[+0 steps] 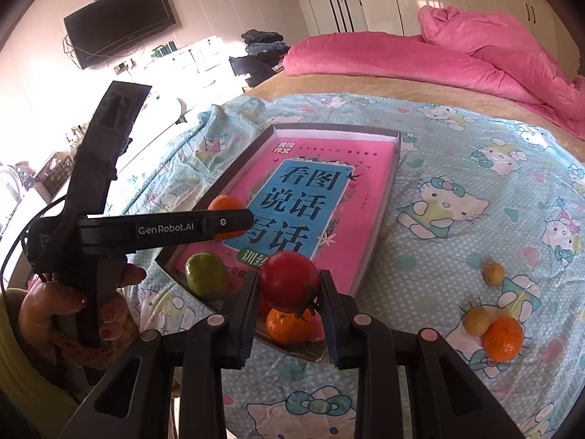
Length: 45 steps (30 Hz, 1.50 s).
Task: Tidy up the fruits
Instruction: 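Carry the orange with the left tool while the right tool carries the tomato to the tray, then lower the orange onto the tray and open the left tool while the right tool releases the tomato there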
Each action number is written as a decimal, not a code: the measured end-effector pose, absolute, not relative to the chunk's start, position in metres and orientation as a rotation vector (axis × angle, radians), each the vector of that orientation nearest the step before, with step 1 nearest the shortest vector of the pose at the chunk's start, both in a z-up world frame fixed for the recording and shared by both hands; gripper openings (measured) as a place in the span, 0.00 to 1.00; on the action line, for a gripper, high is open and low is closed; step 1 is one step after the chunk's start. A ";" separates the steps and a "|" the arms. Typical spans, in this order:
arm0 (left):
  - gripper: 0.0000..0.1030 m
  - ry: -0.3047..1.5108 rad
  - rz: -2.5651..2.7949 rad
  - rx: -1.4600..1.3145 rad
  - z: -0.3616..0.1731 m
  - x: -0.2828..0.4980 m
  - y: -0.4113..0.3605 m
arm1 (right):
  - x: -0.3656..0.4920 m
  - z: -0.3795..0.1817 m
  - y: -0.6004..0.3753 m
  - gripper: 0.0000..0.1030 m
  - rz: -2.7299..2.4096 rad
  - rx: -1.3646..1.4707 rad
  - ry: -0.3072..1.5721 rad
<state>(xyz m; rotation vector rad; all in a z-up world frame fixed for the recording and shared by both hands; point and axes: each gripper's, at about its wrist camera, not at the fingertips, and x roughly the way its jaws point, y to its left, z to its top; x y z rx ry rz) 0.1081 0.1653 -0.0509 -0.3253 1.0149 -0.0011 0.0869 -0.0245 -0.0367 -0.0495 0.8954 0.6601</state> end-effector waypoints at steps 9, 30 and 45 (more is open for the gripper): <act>0.44 1.045 -0.003 -0.306 -0.060 0.113 0.164 | 0.098 -0.051 -0.020 0.31 0.627 -0.055 0.936; 0.44 1.103 0.024 -0.274 -0.075 0.110 0.165 | 0.119 -0.071 0.006 0.31 0.614 -0.098 0.992; 0.44 1.107 0.028 -0.292 -0.077 0.108 0.169 | 0.121 -0.079 0.011 0.31 0.600 -0.114 1.009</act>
